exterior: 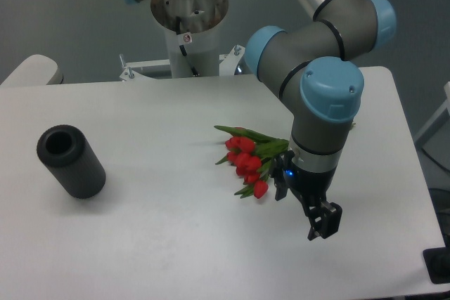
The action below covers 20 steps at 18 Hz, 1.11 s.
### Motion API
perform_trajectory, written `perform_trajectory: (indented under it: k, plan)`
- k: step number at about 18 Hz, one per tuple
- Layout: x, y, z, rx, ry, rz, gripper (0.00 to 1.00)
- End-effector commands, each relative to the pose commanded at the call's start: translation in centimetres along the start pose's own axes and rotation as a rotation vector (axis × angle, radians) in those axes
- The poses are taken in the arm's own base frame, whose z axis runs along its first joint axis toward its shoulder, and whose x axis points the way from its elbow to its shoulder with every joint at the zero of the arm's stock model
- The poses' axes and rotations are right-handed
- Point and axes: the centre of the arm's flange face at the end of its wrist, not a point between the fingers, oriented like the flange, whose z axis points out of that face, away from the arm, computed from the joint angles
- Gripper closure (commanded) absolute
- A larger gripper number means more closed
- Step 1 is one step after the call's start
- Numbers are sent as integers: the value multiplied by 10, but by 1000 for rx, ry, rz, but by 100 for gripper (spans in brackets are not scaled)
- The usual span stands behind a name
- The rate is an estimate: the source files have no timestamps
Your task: Pick up the flowers from the table
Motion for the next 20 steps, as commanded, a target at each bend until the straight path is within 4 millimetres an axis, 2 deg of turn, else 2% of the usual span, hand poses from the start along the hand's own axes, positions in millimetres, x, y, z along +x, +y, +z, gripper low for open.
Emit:
perform_trajectory:
  k: [5,9,10,11,16,17,20]
  plan:
    - [2,4,0,-10,5,-4,0]
    - [9,17,0,-18,20,-23,0]
    - [10,24,-5,-22,19,-33,0]
    - [12,33,-2,-28,29,-47,0]
    - [40,110,-1,-47,74,-144,0]
    - [50,117,2,-48,89,-157,0]
    - [83,121,32,-49,158,-171,0]
